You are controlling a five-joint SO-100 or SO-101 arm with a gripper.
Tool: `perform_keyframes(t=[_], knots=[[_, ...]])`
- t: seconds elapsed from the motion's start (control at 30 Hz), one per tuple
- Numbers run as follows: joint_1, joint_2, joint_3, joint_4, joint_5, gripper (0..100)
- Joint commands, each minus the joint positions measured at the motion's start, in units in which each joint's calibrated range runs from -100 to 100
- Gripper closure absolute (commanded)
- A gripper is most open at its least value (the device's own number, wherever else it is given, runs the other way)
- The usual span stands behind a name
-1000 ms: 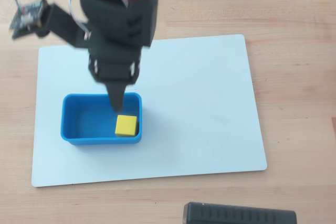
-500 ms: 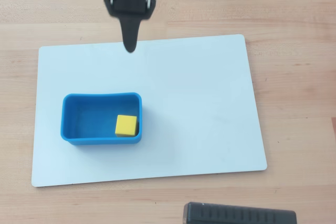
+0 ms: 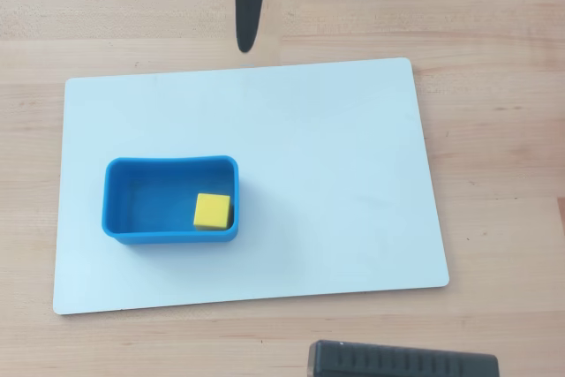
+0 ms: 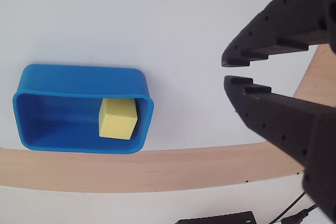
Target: Pick up yellow cube and drop it in the blue rectangular bin
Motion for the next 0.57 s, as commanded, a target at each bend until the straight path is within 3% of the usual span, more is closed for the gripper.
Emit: perform_keyframes(t=[0.0, 0.27, 0.53], knots=[[-2.0, -17.0, 8.0, -2.4, 0.0, 100], [-0.4, -38.5, 24.9, -3.8, 0.8, 100], [-1.3, -38.5, 31.8, -5.4, 0.7, 100]])
